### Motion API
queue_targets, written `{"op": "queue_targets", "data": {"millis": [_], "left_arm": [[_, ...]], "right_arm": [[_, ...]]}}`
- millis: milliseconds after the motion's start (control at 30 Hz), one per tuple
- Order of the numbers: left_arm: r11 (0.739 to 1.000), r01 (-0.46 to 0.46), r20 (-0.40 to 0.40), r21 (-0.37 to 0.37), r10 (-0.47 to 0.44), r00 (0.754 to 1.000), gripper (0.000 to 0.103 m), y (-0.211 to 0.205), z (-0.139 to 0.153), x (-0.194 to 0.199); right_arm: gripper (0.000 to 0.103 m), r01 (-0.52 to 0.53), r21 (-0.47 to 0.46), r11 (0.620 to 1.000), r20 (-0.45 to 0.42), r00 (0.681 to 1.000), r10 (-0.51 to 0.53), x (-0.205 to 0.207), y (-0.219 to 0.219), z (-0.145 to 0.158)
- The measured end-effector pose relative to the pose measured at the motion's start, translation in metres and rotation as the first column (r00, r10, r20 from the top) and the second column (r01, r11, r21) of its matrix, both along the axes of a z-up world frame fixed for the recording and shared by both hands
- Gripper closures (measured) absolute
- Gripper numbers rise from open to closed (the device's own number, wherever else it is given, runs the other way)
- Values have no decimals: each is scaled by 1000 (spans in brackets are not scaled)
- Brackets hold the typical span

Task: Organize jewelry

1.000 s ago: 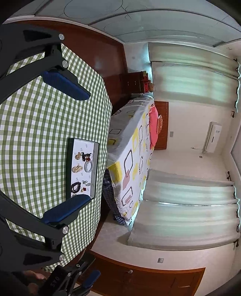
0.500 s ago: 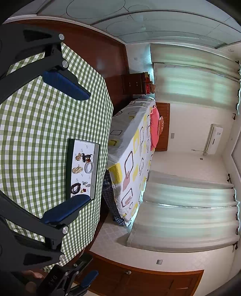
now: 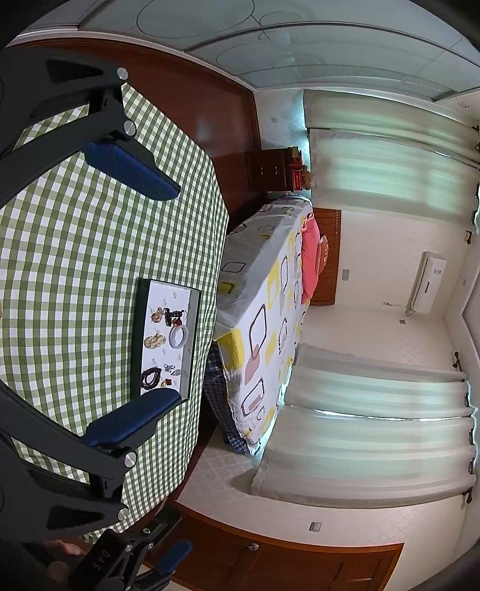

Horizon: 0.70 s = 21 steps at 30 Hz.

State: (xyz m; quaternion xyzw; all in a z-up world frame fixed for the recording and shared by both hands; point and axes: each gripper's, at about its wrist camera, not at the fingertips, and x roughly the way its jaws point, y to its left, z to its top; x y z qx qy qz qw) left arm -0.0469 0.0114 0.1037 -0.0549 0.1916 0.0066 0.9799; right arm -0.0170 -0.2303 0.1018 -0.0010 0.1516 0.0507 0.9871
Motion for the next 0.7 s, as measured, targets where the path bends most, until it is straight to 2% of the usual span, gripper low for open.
{"op": "queue_targets", "data": {"millis": [700], "left_arm": [[1000,-6,-4,4,6,1000,4,-2,-1,3]], "right_arm": [[17,-5,-2,1000,-11,1000,5,2,-1,-1]]}}
